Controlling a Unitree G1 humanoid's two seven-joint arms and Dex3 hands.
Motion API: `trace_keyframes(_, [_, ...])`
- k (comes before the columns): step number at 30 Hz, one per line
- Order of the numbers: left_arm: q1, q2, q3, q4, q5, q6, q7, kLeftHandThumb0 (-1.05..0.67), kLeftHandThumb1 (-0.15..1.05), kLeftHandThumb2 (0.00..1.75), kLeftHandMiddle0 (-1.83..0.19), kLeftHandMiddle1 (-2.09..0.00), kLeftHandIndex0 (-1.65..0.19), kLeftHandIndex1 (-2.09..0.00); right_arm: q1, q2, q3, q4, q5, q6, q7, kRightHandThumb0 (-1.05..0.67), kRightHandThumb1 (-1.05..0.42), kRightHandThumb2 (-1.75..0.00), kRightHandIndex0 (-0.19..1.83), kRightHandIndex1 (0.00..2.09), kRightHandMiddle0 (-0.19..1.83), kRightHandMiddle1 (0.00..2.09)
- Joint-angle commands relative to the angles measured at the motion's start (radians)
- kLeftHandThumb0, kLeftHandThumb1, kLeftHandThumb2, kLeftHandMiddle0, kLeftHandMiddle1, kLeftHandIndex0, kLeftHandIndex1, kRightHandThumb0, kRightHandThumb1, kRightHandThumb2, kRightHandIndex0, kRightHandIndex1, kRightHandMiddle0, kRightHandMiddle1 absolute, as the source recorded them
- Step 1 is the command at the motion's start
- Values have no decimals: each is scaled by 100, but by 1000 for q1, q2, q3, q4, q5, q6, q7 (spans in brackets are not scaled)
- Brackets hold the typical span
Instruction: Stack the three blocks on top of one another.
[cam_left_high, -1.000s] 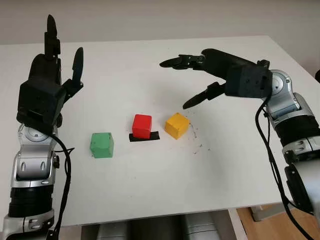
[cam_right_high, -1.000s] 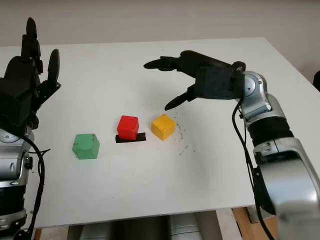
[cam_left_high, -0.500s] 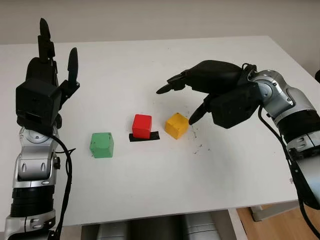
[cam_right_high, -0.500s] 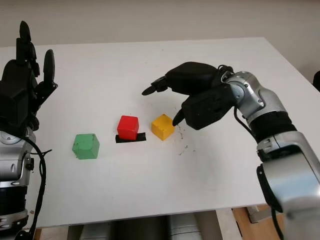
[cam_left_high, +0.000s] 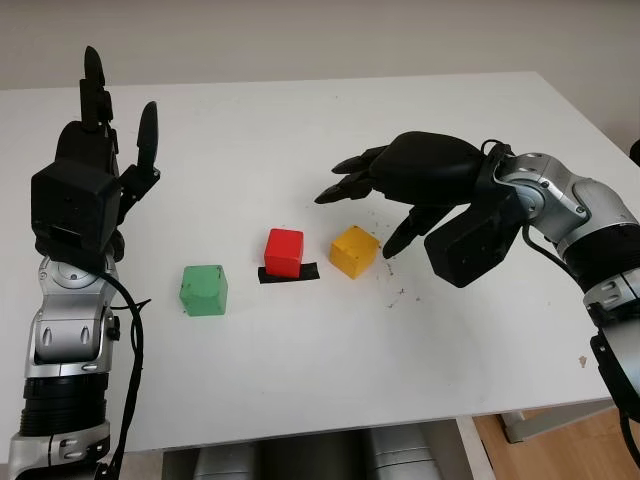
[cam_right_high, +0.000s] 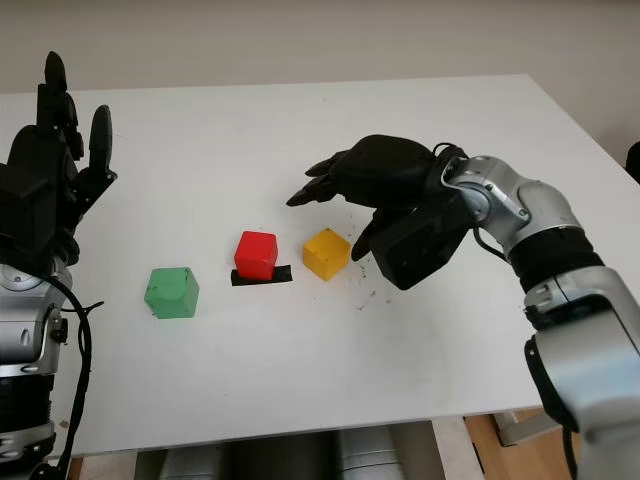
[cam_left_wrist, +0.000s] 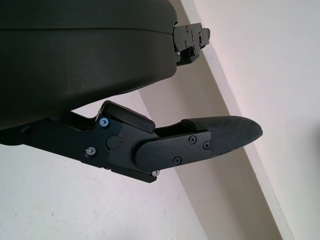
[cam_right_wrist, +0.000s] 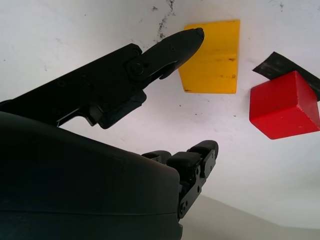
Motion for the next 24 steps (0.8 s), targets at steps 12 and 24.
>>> trace_keyframes(12, [8,22,-6,-19,20,-9,-6,-78,105,63,11,-7,10,-8,9,16,81,132,-99,-43,-220,-71,-84,-6,40,8,52,14])
trace_keyframes(24, [10,20,-13,-26,45,-9,-5,-79,105,64,12,-5,12,-5,-3,39,143,190,-138,-51,-305,-72,-83,-5,42,8,52,21])
